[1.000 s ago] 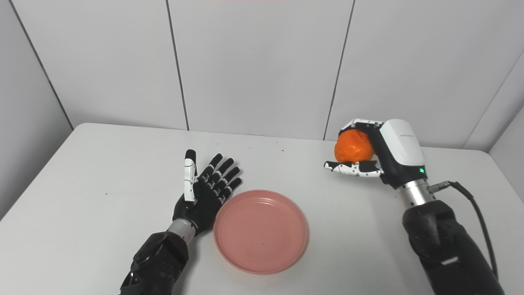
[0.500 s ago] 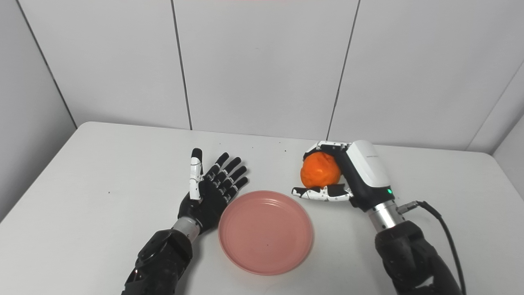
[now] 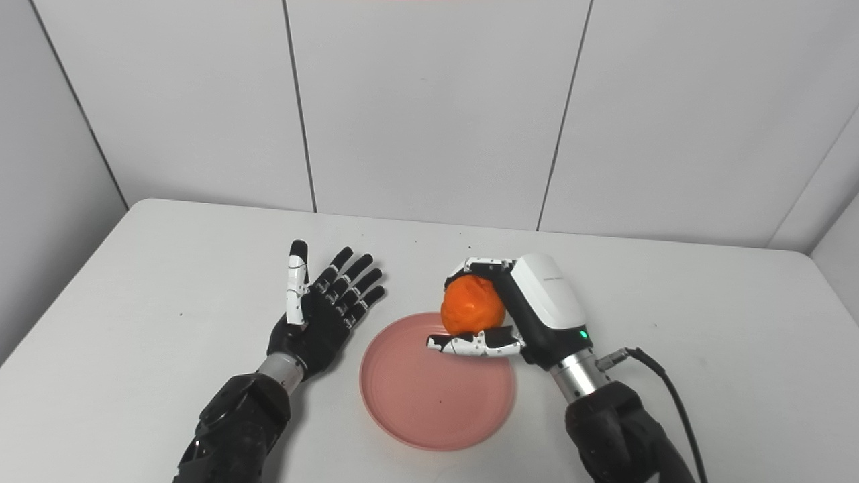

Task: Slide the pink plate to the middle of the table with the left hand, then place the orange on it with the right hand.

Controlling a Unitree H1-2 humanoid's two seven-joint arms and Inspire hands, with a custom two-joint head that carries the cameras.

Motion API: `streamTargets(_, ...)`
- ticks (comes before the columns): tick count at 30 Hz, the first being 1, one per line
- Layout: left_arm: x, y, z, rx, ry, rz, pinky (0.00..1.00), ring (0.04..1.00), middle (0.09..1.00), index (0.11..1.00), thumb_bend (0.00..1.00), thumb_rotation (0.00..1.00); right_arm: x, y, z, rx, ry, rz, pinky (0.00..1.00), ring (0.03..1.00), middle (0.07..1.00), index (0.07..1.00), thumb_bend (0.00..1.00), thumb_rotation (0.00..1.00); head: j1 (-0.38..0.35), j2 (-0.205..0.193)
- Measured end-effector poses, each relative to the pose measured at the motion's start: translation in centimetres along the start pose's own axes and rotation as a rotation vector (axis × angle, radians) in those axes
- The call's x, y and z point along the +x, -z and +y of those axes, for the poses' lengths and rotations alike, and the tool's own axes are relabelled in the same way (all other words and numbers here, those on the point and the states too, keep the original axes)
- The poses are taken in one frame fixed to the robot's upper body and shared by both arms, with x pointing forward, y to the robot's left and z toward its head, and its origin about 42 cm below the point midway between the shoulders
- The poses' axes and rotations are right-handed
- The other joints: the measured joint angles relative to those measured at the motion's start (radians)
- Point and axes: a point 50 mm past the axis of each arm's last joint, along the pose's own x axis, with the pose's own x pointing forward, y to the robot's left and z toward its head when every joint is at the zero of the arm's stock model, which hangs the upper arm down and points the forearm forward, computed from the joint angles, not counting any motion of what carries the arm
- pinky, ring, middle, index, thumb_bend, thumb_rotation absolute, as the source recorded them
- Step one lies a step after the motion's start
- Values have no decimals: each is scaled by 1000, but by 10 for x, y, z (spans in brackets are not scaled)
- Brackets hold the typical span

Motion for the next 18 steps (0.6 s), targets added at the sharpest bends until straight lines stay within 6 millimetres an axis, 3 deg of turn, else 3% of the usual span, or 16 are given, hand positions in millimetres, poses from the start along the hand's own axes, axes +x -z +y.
streamTargets(18, -1, -1, -1, -13, -4, 12, 950, 930, 933, 1000, 730, 893, -11, 20, 36, -3, -145, 75, 225, 273, 341, 413, 502, 443, 5, 5)
